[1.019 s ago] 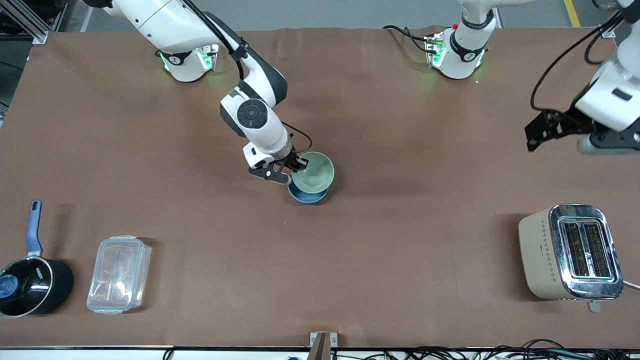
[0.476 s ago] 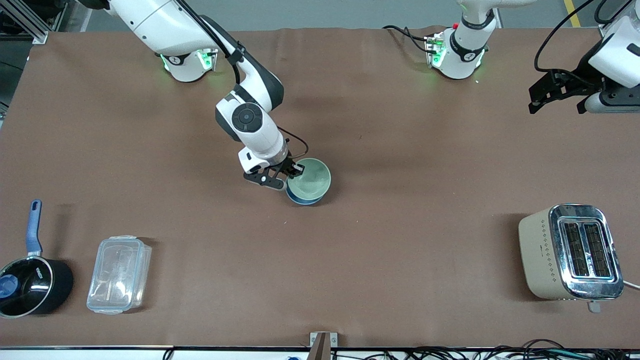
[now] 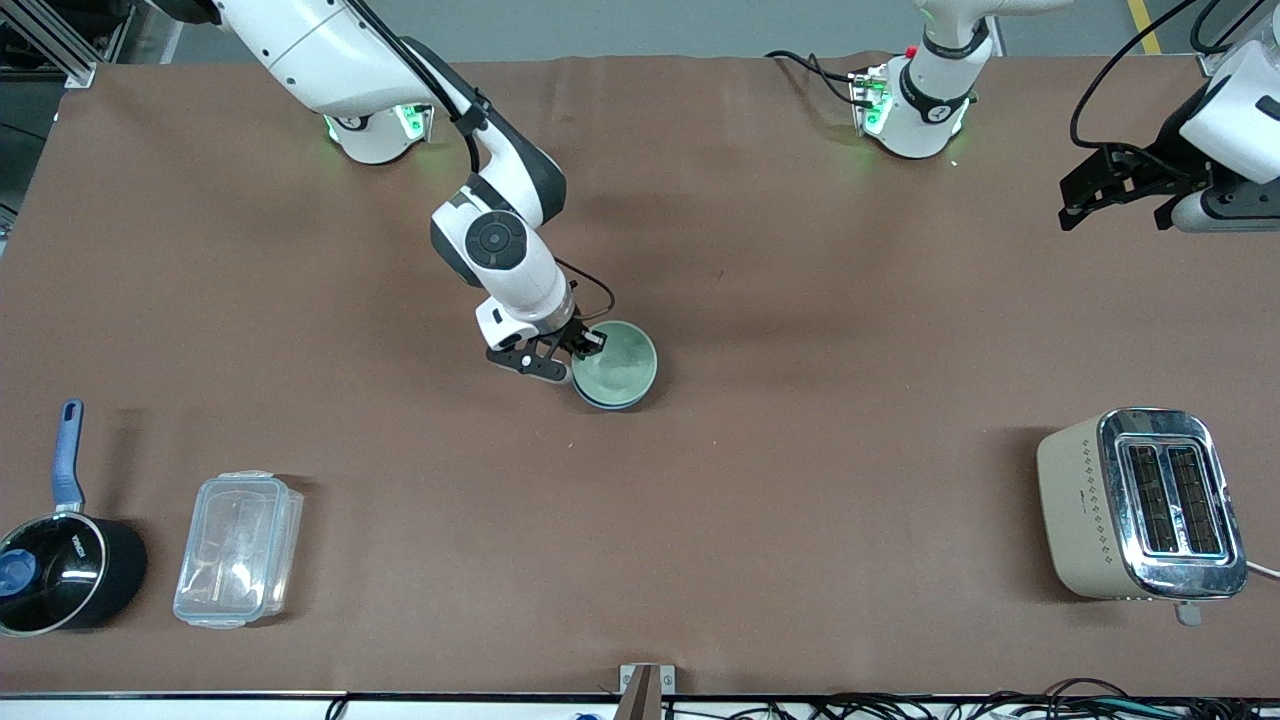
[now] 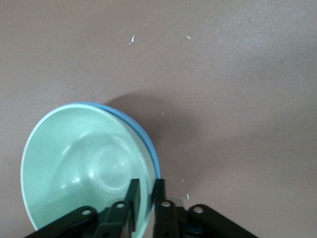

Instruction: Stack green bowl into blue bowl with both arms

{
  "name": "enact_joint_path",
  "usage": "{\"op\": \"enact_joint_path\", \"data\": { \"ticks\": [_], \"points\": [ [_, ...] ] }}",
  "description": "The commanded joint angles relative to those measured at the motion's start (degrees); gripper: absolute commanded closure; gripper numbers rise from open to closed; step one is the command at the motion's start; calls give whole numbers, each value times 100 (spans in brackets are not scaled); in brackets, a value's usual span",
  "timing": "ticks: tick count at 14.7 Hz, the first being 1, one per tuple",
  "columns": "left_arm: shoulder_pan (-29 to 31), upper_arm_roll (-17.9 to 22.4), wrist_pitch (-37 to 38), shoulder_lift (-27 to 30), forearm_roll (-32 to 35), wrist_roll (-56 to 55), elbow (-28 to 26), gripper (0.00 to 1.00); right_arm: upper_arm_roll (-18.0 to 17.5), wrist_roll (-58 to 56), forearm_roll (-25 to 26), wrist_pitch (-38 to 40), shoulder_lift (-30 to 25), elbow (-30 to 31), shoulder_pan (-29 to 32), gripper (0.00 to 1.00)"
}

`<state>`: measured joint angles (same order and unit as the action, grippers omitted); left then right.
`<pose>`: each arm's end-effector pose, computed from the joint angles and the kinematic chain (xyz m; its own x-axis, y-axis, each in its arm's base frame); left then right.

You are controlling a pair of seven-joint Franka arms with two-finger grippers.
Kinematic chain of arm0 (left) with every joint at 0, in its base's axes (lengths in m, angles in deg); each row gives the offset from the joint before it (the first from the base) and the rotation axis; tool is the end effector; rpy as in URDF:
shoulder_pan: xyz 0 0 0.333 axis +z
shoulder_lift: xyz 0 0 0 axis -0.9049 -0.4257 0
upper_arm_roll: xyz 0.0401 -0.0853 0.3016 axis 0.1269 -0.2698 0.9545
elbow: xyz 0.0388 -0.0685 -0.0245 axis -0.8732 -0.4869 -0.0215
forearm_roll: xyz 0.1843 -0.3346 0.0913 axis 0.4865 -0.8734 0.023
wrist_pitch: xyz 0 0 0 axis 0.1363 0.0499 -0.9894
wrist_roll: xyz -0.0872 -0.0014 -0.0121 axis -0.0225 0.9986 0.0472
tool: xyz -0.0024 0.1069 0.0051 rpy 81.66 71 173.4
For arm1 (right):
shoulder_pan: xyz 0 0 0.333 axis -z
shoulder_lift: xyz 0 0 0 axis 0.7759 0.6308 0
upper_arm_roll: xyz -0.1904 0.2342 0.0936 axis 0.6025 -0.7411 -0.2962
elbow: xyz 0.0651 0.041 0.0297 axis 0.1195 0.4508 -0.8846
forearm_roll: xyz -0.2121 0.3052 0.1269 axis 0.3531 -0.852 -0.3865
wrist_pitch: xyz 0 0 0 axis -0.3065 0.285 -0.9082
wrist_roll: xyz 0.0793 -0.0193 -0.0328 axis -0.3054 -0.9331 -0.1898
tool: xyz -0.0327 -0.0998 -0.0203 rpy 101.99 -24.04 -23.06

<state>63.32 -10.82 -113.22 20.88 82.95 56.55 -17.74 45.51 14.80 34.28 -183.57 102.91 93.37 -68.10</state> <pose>0.5209 -0.0771 0.6573 0.9997 -0.0246 -0.0079 -0.0247 -0.9997 -0.0075 0.4991 0.3956 0.2442 0.9438 -0.3280 -0.0401 -0.3304 -0.9340 -0.1359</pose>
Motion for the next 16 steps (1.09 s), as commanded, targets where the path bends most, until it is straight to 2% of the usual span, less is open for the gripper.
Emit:
{"op": "enact_joint_path", "data": {
  "ticks": [1,3,5,7,11,14,16],
  "points": [
    [-10,0,-137,-37,-119,59,-36,0,-69,138,159,61,36,-109,87,0],
    [-27,0,-137,-72,-119,68,-36,0,-78,112,159,445,-148,-284,130,0],
    [-27,-26,-137,-63,-119,68,-36,0,-69,59,202,1742,-779,-661,201,0],
    [-1,-18,-111,-28,-119,225,-54,0,-95,15,526,2563,-1280,-943,603,0],
    [34,0,-23,-10,-84,446,-45,0,71,-545,554,3154,-2247,-1041,1219,0],
    [17,0,-41,-45,-75,359,-10,0,869,-2088,493,3603,-2863,-1049,1229,0],
    [8,0,-67,-80,-66,349,-1,0,1177,-3162,275,4102,-3162,-1128,1247,0]
  ]
}}
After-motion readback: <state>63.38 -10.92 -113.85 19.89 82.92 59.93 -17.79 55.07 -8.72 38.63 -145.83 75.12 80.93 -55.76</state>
